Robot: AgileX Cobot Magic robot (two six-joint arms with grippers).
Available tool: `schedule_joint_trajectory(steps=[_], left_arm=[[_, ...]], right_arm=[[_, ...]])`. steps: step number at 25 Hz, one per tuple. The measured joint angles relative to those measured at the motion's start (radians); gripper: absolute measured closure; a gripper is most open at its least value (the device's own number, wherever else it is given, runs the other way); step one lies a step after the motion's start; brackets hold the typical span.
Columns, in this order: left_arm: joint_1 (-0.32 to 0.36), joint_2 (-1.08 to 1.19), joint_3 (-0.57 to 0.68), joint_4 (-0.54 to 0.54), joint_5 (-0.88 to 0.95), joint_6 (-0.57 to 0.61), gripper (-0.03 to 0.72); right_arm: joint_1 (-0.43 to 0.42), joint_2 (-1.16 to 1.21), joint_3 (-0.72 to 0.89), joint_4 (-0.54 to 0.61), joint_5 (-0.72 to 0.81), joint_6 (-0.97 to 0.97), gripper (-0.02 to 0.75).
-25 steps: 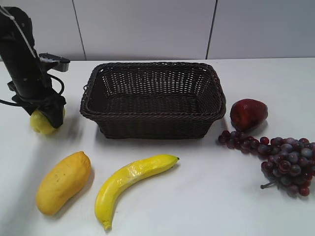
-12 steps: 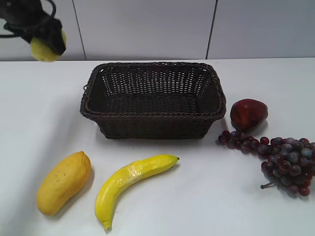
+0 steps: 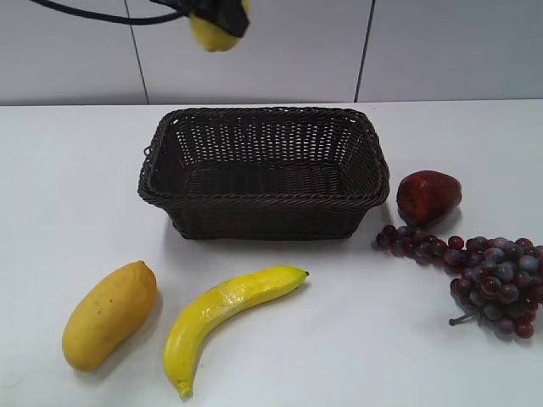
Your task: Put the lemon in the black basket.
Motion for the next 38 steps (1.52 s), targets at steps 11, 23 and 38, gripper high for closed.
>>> schedule_joint_trajectory(steps=[11,23,38], left_arm=[[-0.129,0.229,-0.001,-0.001,-0.035,0.0,0.14],[-0.128,0.324,-0.038,-0.001,0.157,-0.002,0.045],[0.015,0.145,-0.155,0.195,0.333,-0.26,0.1]], right_arm=[[0.0,0.0,0.0,0.0,0.0,0.0,0.147],[0.0,0.0,0.0,0.0,0.0,0.0,0.146],[0.0,0.0,0.0,0.0,0.0,0.0,0.146]])
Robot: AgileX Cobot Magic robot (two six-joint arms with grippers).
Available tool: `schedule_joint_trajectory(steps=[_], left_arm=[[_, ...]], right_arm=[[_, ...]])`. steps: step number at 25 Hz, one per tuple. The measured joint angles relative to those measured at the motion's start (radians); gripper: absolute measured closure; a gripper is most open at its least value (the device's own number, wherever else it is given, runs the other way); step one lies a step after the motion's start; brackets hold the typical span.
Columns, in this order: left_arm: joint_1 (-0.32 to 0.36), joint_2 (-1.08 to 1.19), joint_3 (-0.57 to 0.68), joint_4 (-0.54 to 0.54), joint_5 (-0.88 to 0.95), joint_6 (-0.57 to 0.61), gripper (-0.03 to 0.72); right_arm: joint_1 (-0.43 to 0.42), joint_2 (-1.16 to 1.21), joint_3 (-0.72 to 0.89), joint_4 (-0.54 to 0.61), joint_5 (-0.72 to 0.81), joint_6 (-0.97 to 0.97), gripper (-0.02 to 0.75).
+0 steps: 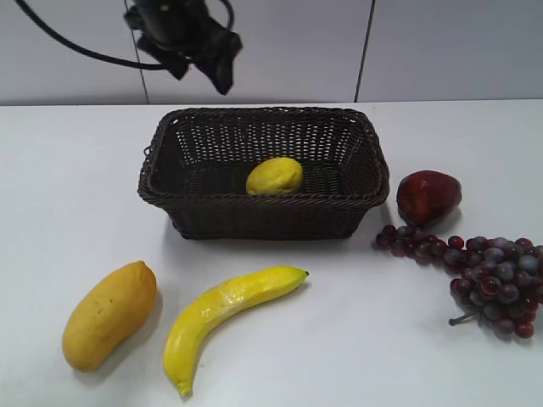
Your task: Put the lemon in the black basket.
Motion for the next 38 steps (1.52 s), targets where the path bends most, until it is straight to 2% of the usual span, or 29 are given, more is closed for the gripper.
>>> schedule_joint_trajectory(steps=[3,9,15,23,33,38], left_arm=[[0.09,-0.006,0.0,0.007,0.063,-0.05,0.101],[0.271,-0.027,0.016,0.006,0.075,-0.126,0.102],[0.361,-0.111,0.146,0.014,0.075,-0.131,0.105],[0.379,-0.302,0.469,0.093,0.076,-0.133,0.11],[0.386,-0.632,0.897,0.097,0.078,-0.142,0.11],[0.386,-0.795,1.061,0.093,0.078,-0.144,0.11]], right_arm=[[0.0,0.0,0.0,0.0,0.0,0.0,0.146],[0.0,0.0,0.0,0.0,0.0,0.0,0.146],[0.0,0.0,0.0,0.0,0.0,0.0,0.146],[0.0,0.0,0.0,0.0,0.0,0.0,0.146],[0.0,0.0,0.0,0.0,0.0,0.0,0.147],[0.0,0.0,0.0,0.0,0.0,0.0,0.147]])
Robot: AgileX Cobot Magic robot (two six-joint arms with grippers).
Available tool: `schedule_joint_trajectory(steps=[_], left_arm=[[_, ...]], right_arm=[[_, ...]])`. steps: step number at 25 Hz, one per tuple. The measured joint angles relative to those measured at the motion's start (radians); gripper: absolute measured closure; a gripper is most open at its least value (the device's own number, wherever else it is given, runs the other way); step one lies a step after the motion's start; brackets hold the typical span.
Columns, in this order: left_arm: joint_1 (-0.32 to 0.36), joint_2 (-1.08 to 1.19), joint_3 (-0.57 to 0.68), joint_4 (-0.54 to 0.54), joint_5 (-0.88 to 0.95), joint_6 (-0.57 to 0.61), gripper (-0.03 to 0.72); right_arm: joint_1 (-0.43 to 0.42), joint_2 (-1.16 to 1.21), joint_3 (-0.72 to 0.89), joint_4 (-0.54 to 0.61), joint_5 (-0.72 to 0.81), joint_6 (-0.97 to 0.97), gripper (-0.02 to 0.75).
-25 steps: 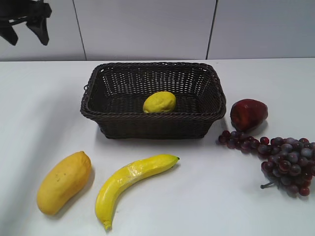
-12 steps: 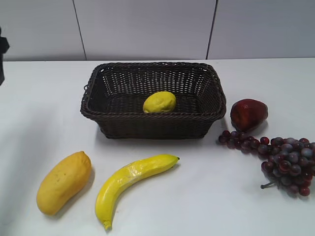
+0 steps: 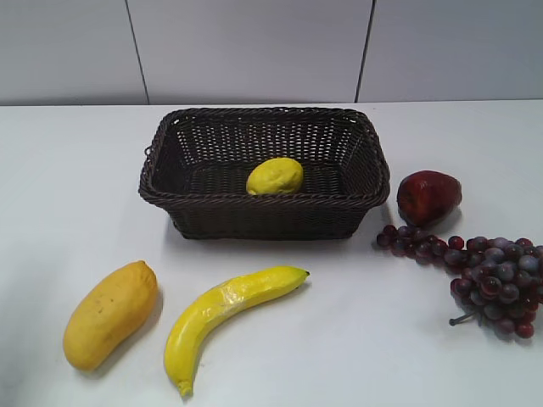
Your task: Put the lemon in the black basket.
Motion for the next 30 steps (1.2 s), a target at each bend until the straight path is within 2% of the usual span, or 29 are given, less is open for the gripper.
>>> schedule_joint_trajectory(steps=[13,20,24,30], left_arm=[[0.0,-0.447,0.364,-0.011,-0.052,-0.03,0.11],[0.0,-0.682,0.512,-0.011,-0.097,-0.039,0.11],[0.0,-0.805,0.586,-0.011,-0.123,-0.042,0.11],[0.0,-0.961,0.597,-0.011,-0.136,-0.042,0.11]], right_arm=[[0.0,0.0,0.0,0.0,0.0,0.0,0.147],[0.0,0.0,0.0,0.0,0.0,0.0,0.147],[0.0,0.0,0.0,0.0,0.0,0.0,0.147],[0.0,0.0,0.0,0.0,0.0,0.0,0.147]])
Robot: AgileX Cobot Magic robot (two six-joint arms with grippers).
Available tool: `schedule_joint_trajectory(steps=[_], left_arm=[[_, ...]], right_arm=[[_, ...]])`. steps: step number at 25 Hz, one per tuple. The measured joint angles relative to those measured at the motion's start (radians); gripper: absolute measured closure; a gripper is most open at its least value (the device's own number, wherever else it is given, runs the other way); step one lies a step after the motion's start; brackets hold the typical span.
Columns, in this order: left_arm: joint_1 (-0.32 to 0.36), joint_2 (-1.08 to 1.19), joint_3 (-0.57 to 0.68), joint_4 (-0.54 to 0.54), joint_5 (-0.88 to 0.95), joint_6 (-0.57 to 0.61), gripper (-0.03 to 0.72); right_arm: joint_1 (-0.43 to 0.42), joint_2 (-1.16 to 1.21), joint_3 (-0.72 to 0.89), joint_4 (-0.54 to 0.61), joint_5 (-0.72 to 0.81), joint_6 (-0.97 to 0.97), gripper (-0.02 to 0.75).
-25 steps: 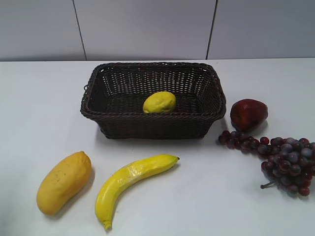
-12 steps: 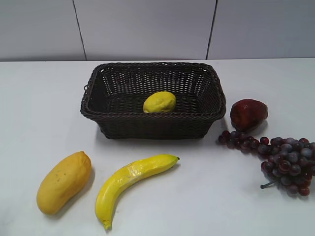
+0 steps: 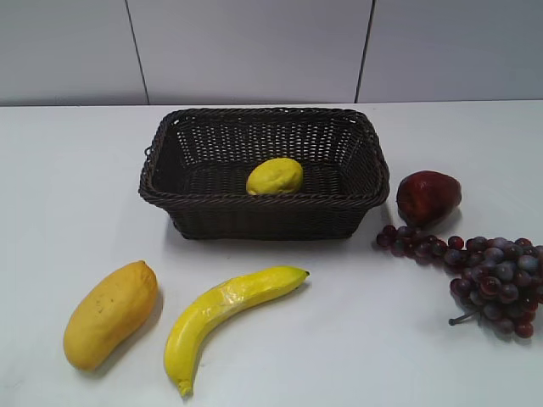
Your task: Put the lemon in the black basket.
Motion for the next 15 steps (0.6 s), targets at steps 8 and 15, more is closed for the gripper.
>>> schedule_joint_trajectory(steps=[8,15], left_arm=[[0.0,-0.208,0.0,0.0,0.0,0.0,0.111],[0.0,-0.382,0.0,0.003,0.001,0.0,0.119]], right_arm=[[0.0,0.0,0.0,0.0,0.0,0.0,0.147],[0.0,0.0,0.0,0.0,0.0,0.0,0.147]])
